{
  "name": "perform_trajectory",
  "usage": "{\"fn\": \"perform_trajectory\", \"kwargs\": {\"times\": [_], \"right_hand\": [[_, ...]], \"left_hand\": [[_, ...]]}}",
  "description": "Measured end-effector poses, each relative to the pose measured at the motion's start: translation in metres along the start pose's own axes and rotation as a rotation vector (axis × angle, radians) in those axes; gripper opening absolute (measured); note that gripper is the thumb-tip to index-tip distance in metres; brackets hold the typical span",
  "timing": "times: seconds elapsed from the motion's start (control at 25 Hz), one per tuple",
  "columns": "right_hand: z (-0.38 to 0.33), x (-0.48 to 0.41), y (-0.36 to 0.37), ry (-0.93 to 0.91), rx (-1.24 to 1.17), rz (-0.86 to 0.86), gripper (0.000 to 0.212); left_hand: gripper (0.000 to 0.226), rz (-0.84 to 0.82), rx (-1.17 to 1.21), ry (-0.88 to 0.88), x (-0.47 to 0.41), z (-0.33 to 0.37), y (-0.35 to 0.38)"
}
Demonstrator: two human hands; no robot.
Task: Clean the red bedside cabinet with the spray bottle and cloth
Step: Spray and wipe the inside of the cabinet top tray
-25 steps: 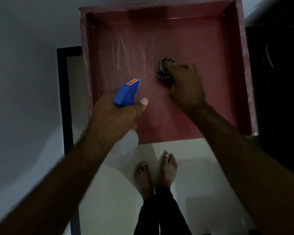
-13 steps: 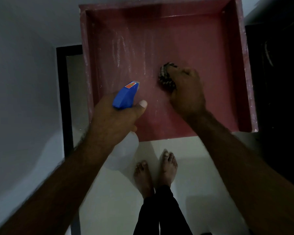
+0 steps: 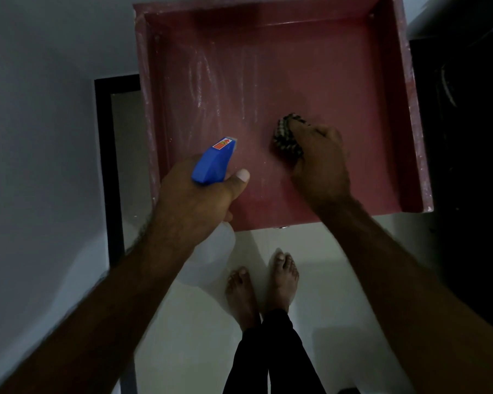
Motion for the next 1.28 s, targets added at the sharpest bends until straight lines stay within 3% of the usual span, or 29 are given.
{"fn": "perform_trajectory", "kwargs": {"times": [0.12, 0.32, 0.52, 0.76, 1.0, 1.28], "right_hand": [[-0.017, 0.006, 0.003, 0.076, -0.014, 0.056, 0.070], [-0.025, 0.021, 0.001, -0.246, 0.018, -0.041, 0.066], [-0.006, 0.033, -0.002, 0.029, -0.008, 0.091, 0.068], [-0.034, 0.051, 0.009, -0.229, 0.011, -0.003, 0.073], [-0.020, 0.051, 0.006, 0.037, 0.007, 0.126, 0.069], [-0.027, 0.063, 0.000, -0.231, -0.031, -0.009, 0.064]], "left_hand": [[0.042, 0.005, -0.007, 0.013, 0.002, -0.002, 0.001], [0.041, -0.005, -0.009, 0.016, 0.004, -0.006, 0.003], [0.043, -0.015, -0.026, 0.029, 0.004, -0.011, 0.006], [0.032, -0.007, 0.051, -0.017, 0.010, -0.012, 0.006], [0.030, -0.003, 0.040, -0.005, 0.013, -0.017, 0.004], [0.044, -0.029, 0.052, 0.061, 0.017, -0.027, 0.008]]}}
Point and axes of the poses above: each hand's wrist, its own x-axis away from the middle knuckle, its own y-axis out of the palm, z = x × y, the point moved 1 cm from there along -x, towards the middle knuckle, and after that the axes turned 6 degrees about -y, right-handed, at the moved point
